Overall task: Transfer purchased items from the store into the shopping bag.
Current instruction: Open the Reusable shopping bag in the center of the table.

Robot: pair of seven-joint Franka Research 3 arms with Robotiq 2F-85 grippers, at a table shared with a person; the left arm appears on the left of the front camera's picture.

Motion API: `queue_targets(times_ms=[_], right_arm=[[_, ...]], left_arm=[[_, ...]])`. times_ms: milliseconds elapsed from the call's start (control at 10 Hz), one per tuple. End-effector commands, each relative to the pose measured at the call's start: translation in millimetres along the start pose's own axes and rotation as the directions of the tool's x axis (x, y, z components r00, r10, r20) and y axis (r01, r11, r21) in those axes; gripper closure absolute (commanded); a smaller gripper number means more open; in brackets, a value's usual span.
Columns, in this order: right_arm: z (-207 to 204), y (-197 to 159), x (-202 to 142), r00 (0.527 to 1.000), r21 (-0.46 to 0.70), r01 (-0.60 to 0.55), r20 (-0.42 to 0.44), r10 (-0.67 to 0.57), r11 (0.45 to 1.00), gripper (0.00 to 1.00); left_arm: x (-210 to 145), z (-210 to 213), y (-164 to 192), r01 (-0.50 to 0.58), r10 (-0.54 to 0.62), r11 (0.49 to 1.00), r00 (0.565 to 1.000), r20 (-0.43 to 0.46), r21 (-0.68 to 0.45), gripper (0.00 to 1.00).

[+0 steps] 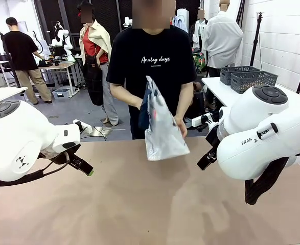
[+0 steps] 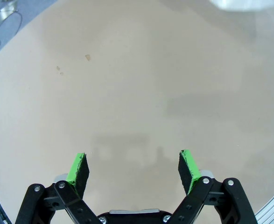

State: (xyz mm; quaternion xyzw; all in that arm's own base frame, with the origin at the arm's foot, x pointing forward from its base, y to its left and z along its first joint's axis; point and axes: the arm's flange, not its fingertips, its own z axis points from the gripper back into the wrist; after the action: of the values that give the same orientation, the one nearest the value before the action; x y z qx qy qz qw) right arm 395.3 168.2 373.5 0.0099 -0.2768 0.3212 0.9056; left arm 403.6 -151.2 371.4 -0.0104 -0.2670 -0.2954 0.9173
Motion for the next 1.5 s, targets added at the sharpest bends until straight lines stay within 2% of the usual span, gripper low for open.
queue_targets(times_ms=[0, 1400], right_arm=[[0.0, -0.1, 0.0, 1.0, 0.0, 0.0, 0.0, 0.0, 1.0, 0.0], [0.0, -0.1, 0.0, 1.0, 0.0, 0.0, 0.0, 0.0, 1.0, 0.0]], left_arm=[[-0.2, 0.1, 0.4, -0.001, 0.001, 1.0, 1.0, 0.0, 0.0, 0.0], [-0.2, 0.1, 0.4, -0.001, 0.001, 1.0, 1.0, 0.0, 0.0, 0.0]])
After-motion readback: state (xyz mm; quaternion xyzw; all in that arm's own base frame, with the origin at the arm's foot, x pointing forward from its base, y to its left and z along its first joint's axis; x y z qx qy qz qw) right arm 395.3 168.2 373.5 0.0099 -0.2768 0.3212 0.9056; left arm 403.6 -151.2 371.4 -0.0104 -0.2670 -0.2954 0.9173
